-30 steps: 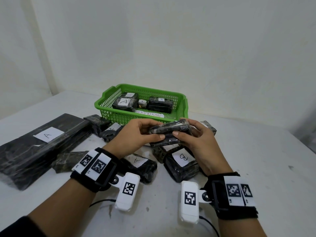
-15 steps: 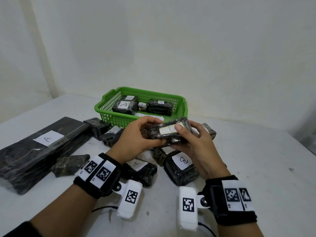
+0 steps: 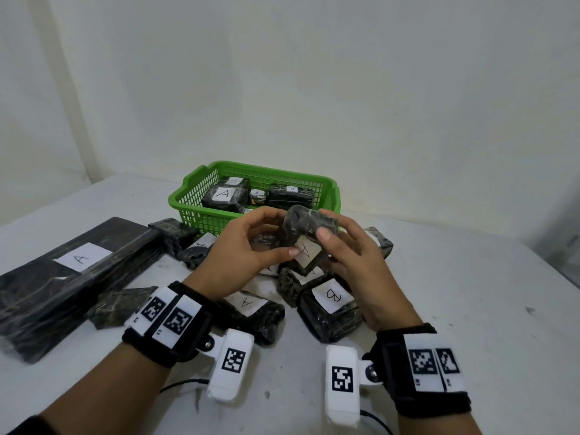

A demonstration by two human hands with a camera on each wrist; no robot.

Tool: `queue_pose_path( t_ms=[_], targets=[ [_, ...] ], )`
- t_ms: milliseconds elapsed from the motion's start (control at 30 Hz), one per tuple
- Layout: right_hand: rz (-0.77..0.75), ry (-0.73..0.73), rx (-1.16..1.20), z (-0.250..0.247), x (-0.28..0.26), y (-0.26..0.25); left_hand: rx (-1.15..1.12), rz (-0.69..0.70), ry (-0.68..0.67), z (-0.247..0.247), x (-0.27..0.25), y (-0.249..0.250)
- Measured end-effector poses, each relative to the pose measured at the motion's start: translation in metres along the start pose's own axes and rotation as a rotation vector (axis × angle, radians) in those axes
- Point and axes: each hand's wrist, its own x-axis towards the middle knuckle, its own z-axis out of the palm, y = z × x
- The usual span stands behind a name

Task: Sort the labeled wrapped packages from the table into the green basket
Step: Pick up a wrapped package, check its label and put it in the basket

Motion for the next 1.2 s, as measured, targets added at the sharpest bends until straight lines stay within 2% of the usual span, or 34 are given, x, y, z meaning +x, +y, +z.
queue_pose_path(
  t_ms=[100, 167, 367, 433, 567, 700, 833, 933, 1000, 1100, 1200],
  targets=[
    [0.156, -0.057, 0.082, 0.001, 0.0, 0.0, -0.051, 0.015, -0.004, 0.003, -0.001, -0.002],
    [0.196, -0.091, 0.117, -0.001, 0.0, -0.001, -0.054, 0.018, -0.017, 0.003, -0.001, -0.003],
    [0.085, -0.007, 0.019, -0.006, 0.005, 0.007, -0.144, -0.162, -0.267, -0.001, -0.002, -0.005],
    [0.08, -0.012, 0.011, -0.007, 0.006, 0.01, -0.181, -0.167, -0.249, 0.002, -0.001, -0.004],
    [0.137, 0.004, 0.024, -0.002, 0.008, 0.011, -0.257, -0.172, -0.097, 0.004, 0.002, -0.007],
    [0.129, 0.048, 0.062, -0.003, 0.007, 0.009, -0.302, -0.199, -0.137, 0.005, 0.001, -0.009],
    [0.154, 0.005, 0.061, -0.002, 0.008, 0.011, -0.345, -0.193, -0.069, 0.003, 0.004, -0.01],
    [0.135, -0.028, 0.072, -0.002, 0.007, 0.011, -0.385, -0.201, -0.14, 0.002, 0.002, -0.005],
    [0.123, -0.019, 0.067, -0.003, 0.006, 0.01, -0.376, -0.208, -0.16, 0.003, 0.002, -0.004],
    [0.128, -0.015, 0.071, -0.002, 0.007, 0.012, -0.365, -0.215, -0.104, 0.001, 0.004, -0.007],
    [0.102, -0.001, 0.052, -0.004, 0.007, 0.013, -0.309, -0.227, -0.154, -0.003, 0.003, -0.007]
  ],
)
